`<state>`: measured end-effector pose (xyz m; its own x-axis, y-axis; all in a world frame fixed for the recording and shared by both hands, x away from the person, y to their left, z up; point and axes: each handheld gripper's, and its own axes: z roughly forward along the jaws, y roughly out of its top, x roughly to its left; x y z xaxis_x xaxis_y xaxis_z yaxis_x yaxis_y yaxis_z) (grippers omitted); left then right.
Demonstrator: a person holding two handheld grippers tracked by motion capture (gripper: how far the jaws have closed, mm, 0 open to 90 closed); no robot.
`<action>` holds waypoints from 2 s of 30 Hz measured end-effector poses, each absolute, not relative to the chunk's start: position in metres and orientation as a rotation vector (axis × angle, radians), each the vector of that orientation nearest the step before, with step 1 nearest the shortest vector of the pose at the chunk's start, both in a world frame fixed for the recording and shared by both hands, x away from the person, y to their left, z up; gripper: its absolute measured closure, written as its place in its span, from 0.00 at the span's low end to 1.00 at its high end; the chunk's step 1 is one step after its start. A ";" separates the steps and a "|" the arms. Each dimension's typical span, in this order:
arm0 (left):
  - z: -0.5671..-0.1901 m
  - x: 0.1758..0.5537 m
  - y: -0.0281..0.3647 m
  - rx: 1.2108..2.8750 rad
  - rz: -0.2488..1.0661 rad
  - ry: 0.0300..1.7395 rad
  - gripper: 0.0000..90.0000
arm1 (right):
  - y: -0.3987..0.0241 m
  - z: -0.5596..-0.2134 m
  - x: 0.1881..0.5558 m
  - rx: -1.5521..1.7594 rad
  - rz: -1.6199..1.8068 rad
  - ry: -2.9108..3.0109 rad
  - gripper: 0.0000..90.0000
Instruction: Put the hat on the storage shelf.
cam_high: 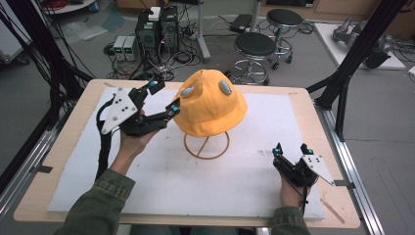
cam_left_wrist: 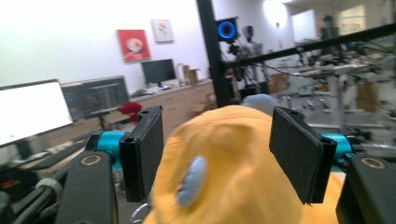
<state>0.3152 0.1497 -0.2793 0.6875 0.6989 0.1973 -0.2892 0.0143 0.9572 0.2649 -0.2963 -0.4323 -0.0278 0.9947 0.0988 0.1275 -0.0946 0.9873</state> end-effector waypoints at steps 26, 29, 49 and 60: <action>-0.297 0.287 0.246 1.225 0.978 0.648 0.38 | -0.296 -0.432 0.263 1.359 1.260 1.277 0.15; -0.300 0.285 0.252 1.227 0.984 0.669 0.38 | -0.296 -0.432 0.263 1.359 1.258 1.280 0.15; -0.349 0.268 0.298 1.230 1.011 0.896 0.35 | -0.294 -0.432 0.262 1.361 1.257 1.285 0.15; -0.390 0.267 0.314 1.256 1.009 1.083 0.33 | -0.294 -0.432 0.261 1.356 1.263 1.278 0.15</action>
<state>0.2667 0.3137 -0.3897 0.2083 0.9761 -0.0620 0.0071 0.0619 0.9981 0.2606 -0.2938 -0.4321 -0.0378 0.9932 0.1097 0.1207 -0.1045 0.9872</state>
